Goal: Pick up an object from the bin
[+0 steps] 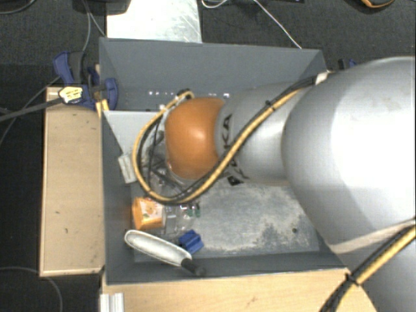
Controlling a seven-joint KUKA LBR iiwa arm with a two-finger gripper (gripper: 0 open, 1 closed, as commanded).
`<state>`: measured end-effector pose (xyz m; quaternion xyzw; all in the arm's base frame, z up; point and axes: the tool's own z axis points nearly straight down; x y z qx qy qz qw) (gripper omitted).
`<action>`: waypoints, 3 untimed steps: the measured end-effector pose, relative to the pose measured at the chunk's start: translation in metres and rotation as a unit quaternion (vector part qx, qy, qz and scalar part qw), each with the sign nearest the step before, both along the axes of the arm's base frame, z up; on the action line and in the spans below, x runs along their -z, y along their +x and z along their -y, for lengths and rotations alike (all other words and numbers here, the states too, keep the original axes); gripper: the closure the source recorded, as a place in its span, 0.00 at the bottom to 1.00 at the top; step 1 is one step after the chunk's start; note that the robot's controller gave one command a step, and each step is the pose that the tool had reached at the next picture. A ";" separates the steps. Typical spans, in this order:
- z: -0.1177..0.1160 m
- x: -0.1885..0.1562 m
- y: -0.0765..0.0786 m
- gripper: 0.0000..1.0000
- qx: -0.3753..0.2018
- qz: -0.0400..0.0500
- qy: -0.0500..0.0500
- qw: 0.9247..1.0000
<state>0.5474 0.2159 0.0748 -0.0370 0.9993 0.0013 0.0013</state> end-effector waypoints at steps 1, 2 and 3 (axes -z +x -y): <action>-0.031 0.004 0.027 0.00 -0.050 0.003 -0.002 0.999; -0.010 0.004 0.017 1.00 -0.170 0.001 -0.001 0.985; -0.010 0.004 0.017 1.00 -0.169 0.000 -0.001 0.986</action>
Offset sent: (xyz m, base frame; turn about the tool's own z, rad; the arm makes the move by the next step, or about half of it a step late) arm 0.0158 0.0111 -0.0048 -0.3462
